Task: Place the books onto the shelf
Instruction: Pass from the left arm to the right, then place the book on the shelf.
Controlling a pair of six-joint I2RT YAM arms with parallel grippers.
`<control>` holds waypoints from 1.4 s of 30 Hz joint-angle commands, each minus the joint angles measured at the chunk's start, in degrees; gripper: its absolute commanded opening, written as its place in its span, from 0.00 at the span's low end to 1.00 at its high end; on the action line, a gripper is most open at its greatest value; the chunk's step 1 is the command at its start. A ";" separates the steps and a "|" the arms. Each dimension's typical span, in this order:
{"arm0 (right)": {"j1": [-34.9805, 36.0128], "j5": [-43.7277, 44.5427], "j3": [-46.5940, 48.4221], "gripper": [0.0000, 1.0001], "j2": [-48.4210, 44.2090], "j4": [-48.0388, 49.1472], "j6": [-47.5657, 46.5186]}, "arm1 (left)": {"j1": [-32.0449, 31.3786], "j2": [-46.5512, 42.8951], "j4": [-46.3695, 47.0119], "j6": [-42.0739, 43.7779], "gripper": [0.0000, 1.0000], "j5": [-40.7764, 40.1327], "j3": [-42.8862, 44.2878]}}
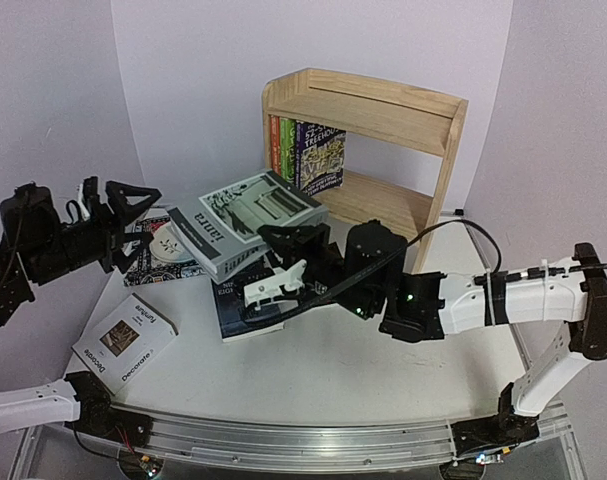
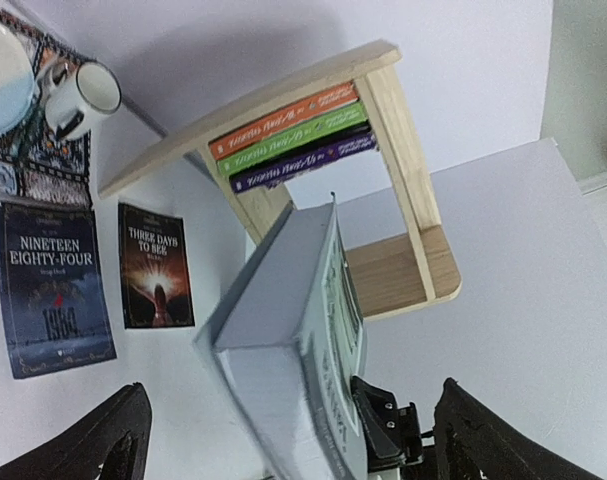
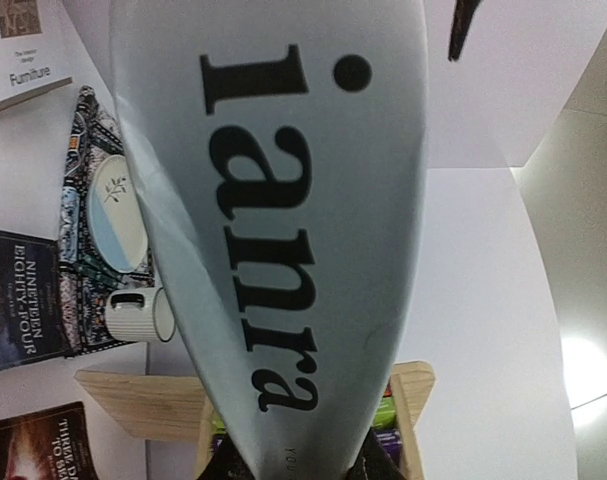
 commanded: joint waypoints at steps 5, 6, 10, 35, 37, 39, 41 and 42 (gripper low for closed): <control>0.04 2.73 16.25 0.10 -0.61 -0.93 -8.24 | 0.16 -3.49 -6.72 7.32 1.00 -8.58 4.84; 0.05 2.99 17.56 0.10 -0.16 -1.29 -8.77 | 0.12 -3.38 -6.86 7.71 1.00 -8.58 5.02; 0.04 5.86 23.53 0.11 1.71 -3.42 -11.52 | 0.13 -3.74 -9.79 9.60 1.00 -12.00 8.51; -9.70 26.40 48.01 0.10 13.02 -13.10 -19.76 | 0.13 -1.66 -11.49 11.61 1.00 -12.73 10.91; -9.96 28.37 47.57 0.10 12.40 -13.10 -19.21 | 0.13 -1.43 -11.49 11.79 1.00 -12.45 11.08; -10.34 30.27 46.58 0.10 11.34 -13.17 -18.76 | 0.13 -1.31 -11.49 11.91 1.00 -12.19 11.09; -10.67 32.18 45.36 0.10 10.04 -13.39 -18.38 | 0.13 -1.48 -11.49 11.87 1.00 -12.10 10.84; -10.81 33.49 44.99 0.10 9.51 -13.55 -18.24 | 0.13 -1.57 -11.49 11.76 1.00 -12.13 10.66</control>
